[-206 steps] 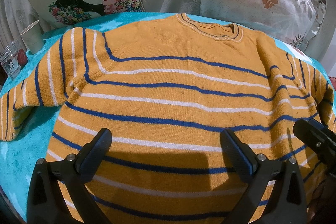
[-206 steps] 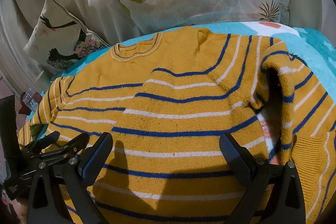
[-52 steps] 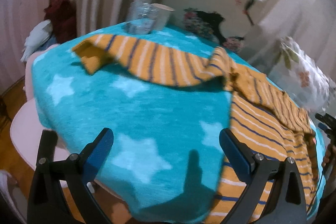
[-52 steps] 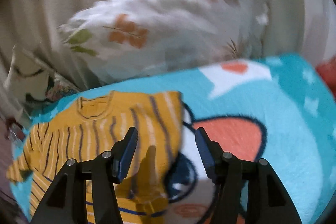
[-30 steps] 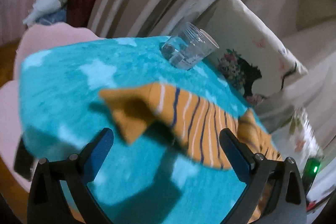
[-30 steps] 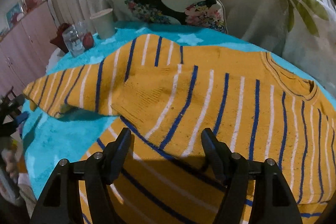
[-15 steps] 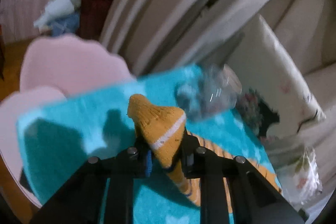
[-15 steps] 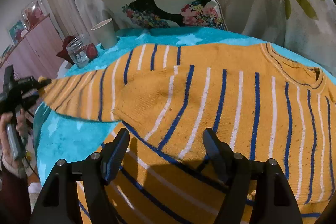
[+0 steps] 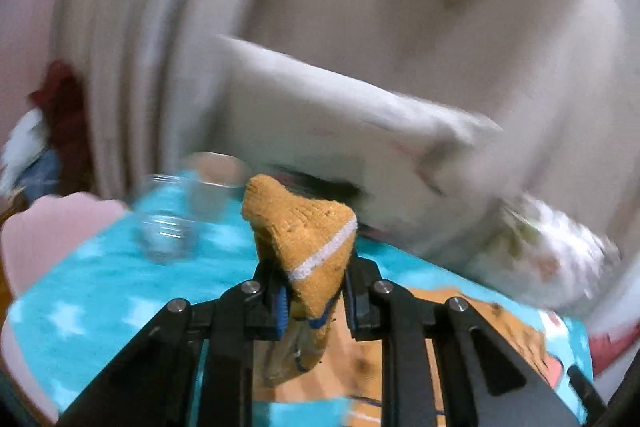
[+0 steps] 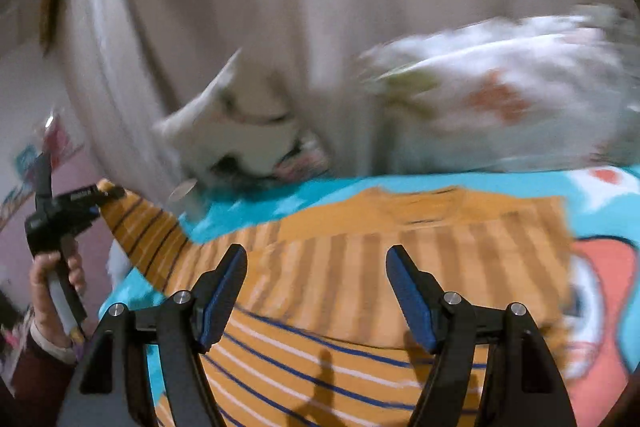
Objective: Fold small clothes
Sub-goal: 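Grasp the other sleeve cuff with the left gripper, then fold the held sleeve across the sweater body with the left gripper and release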
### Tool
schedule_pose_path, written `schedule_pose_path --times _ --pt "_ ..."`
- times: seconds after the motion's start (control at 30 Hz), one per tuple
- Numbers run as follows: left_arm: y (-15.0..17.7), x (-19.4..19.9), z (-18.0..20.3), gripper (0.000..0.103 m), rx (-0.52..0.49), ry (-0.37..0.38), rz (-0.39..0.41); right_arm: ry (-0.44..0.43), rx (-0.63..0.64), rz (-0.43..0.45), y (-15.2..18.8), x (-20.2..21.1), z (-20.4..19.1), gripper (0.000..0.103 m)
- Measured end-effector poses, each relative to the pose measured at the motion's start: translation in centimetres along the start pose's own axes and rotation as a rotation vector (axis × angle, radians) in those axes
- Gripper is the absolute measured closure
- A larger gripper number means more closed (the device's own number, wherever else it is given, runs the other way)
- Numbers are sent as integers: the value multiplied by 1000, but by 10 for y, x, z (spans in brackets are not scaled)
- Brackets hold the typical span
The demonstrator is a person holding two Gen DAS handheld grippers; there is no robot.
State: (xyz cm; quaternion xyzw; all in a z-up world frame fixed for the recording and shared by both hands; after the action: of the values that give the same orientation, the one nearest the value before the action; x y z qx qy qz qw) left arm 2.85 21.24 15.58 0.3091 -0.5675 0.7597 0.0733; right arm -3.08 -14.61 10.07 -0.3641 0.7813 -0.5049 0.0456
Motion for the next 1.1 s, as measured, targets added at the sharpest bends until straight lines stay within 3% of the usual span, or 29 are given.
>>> schedule_pose_path --times 0.17,0.33,0.4,0.43,0.5,0.57,0.67,0.97,1.1 --pt "38 -13 127 83 -159 131 -66 128 -148 101 11 80 72 26" --pt "101 -21 238 82 -301 245 -172 207 -319 167 34 134 141 25" --pt "131 -25 270 71 -360 270 -210 228 -367 182 42 150 161 25" --pt "143 -27 281 58 -381 287 -234 234 -377 183 45 155 167 25" --pt "160 -26 292 54 -405 343 -283 239 -396 181 49 159 177 25" --pt "164 -18 294 44 -423 368 -291 231 -387 174 50 154 176 25" --pt "156 7 272 25 -421 363 -222 220 -354 151 51 146 171 25" --pt "139 59 153 13 -312 297 -123 149 -198 1 37 79 123 25" --pt "141 57 109 13 -284 200 -106 179 -172 -122 15 20 121 24"
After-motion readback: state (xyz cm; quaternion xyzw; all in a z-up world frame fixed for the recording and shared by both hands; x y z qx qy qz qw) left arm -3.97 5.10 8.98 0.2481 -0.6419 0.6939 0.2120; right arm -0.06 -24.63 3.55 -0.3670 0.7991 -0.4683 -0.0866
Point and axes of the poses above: each gripper's, at about its wrist camera, not at the fingertips, and x roughly against the way its jaws point, z to its right, y to its underside, the point moved 2 cm from there along -x, roughly the way its jaws point, and after that the axes turned 14 degrees about -y, right-handed, at the moved point
